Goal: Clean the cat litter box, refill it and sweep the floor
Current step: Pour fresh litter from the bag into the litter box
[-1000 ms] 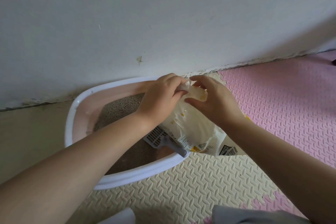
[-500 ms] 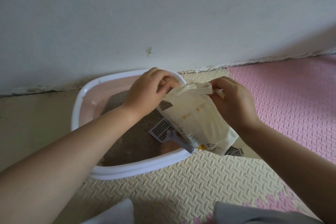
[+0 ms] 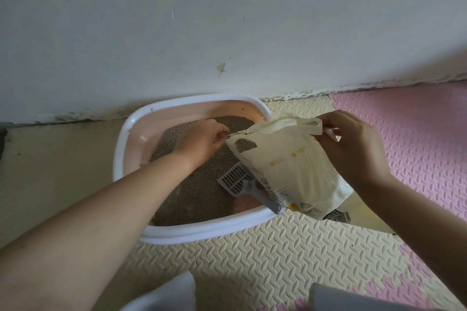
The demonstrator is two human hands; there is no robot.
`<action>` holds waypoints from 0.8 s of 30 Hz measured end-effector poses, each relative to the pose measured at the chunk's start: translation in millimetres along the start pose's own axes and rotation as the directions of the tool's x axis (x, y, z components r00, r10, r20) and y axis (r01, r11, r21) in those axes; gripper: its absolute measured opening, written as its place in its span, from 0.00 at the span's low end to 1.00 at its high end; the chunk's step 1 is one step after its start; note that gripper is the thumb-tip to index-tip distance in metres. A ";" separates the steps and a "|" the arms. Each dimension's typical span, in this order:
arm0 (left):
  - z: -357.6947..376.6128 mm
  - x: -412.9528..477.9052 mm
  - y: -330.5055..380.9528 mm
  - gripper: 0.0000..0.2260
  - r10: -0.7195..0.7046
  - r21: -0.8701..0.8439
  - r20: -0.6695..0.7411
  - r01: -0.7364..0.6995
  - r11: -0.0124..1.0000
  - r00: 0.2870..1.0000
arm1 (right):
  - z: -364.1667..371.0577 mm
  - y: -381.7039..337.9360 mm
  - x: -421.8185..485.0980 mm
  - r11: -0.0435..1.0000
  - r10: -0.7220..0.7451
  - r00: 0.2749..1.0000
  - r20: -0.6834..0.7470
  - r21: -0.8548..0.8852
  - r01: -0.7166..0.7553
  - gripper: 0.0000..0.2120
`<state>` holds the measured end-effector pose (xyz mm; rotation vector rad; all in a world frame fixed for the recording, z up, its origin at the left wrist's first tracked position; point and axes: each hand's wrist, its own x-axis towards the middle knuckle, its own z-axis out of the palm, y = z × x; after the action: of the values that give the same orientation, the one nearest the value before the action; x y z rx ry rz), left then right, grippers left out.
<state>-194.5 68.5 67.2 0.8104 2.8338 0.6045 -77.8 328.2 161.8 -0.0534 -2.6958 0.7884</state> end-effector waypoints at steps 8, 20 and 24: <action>10.3 13.0 4.9 0.08 0.000 0.043 0.052 -0.002 0.999 0.999 | 0.4 -0.1 -1.4 1.000 -0.007 1.000 0.003 0.023 0.007 0.07; 5.1 8.0 8.8 0.07 0.111 0.057 -0.059 -0.108 0.993 0.992 | -5.0 4.9 -3.9 1.000 -0.012 1.000 -0.028 0.028 0.012 0.05; -4.3 7.2 12.9 0.05 0.213 0.072 -0.135 -0.204 0.976 0.968 | -8.3 8.1 -5.0 0.999 -0.012 0.998 -0.061 0.039 0.015 0.04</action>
<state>-195.4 80.8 76.3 1.1304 2.9277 0.6337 -70.8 338.7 162.5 -0.0488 -2.6203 0.8222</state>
